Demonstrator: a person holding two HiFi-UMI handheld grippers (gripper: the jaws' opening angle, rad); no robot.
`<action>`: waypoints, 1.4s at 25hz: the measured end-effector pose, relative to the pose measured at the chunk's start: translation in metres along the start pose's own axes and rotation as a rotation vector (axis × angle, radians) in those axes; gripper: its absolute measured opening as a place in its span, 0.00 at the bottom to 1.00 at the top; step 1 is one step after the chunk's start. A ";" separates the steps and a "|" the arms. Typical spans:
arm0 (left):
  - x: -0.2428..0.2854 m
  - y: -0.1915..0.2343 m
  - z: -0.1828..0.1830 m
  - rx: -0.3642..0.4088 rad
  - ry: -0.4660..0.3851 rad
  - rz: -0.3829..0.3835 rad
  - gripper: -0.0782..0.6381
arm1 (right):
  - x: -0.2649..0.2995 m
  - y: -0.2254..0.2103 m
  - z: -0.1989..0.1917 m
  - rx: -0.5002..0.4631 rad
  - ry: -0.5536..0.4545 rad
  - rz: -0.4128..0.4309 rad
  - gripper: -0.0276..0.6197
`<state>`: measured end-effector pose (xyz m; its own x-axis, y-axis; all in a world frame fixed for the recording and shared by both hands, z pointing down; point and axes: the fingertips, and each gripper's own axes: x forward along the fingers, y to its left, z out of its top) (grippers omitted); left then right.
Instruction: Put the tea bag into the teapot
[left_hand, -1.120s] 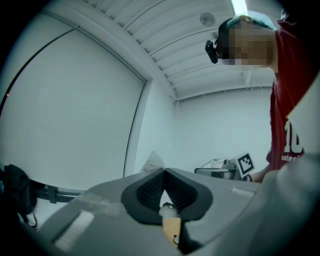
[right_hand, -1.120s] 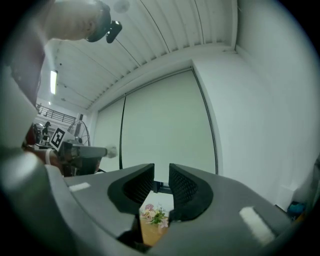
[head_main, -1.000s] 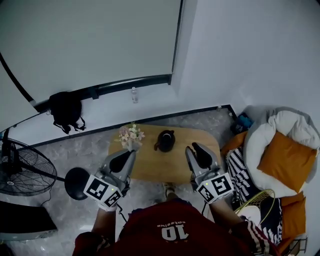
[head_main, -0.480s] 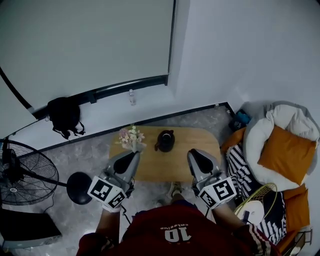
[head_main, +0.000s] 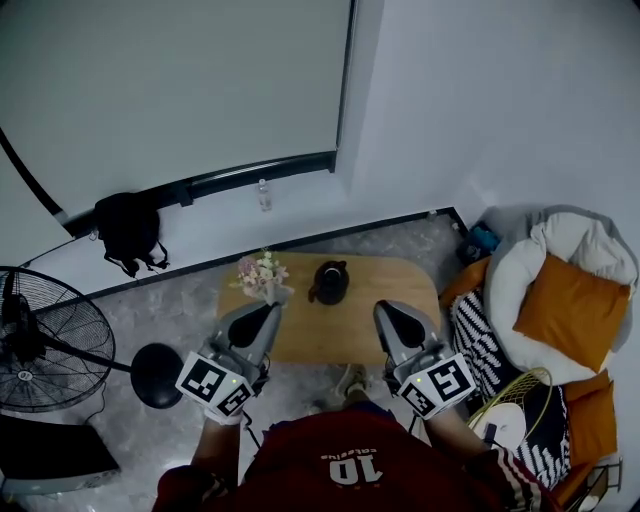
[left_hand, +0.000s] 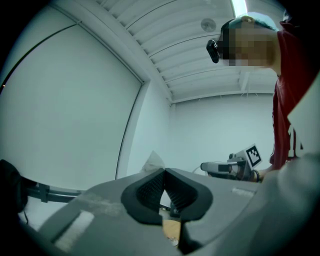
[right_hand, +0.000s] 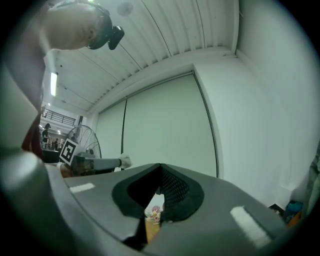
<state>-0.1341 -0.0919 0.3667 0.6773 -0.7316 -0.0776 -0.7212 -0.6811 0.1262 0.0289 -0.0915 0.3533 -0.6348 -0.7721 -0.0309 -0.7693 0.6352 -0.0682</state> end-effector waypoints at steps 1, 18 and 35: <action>0.001 -0.002 0.000 0.001 0.001 -0.001 0.11 | -0.002 -0.002 0.001 0.005 -0.002 -0.003 0.05; 0.021 -0.019 -0.018 0.027 0.057 -0.051 0.11 | -0.018 -0.016 0.001 0.045 -0.014 -0.002 0.05; 0.076 -0.008 -0.044 0.130 0.151 -0.095 0.11 | -0.005 -0.055 -0.009 0.073 -0.007 -0.026 0.05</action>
<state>-0.0703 -0.1408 0.4031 0.7501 -0.6579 0.0671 -0.6592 -0.7519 -0.0034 0.0731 -0.1224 0.3661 -0.6141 -0.7885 -0.0355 -0.7779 0.6122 -0.1413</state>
